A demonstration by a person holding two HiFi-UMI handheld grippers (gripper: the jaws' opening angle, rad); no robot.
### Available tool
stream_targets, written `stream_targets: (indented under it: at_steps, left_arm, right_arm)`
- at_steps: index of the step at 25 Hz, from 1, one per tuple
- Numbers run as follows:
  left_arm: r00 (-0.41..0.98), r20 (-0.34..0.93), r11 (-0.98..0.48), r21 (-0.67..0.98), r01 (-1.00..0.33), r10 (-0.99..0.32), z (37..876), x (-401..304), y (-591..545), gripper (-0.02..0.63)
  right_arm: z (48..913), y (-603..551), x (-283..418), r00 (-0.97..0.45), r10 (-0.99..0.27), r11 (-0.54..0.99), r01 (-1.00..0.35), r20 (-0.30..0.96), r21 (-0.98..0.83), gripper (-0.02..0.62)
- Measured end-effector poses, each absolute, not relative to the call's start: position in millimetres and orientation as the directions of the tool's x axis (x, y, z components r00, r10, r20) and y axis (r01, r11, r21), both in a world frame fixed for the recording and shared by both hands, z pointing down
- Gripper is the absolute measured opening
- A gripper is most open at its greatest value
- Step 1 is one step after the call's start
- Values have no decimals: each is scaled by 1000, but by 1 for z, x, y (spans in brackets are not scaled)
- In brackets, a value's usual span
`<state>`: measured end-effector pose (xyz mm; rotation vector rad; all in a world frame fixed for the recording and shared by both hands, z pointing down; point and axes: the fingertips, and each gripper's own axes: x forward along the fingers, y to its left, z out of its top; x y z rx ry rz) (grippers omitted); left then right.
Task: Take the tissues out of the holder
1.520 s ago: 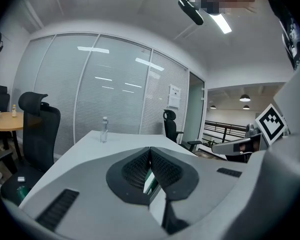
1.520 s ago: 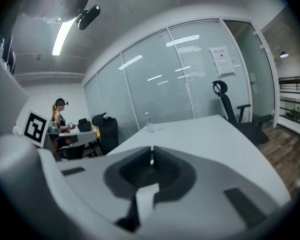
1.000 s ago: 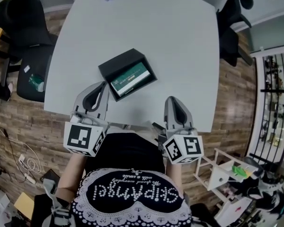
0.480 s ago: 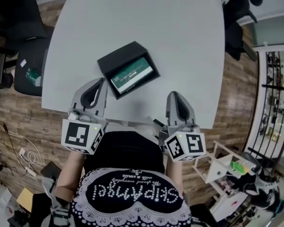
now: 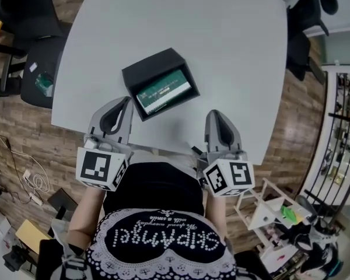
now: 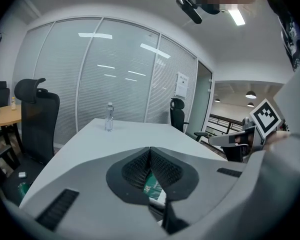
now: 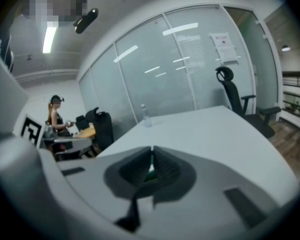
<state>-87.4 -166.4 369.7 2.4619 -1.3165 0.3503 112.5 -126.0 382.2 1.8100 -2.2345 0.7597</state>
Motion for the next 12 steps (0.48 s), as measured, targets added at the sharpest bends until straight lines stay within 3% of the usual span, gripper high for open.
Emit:
stream_targets:
  at_steps: [12]
  left_arm:
    - [513,377,-486,170,-857,-772,370,-72,-161,29]
  right_arm:
    - [386,-131,127,-282,-851,163,-944,443,-287,35]
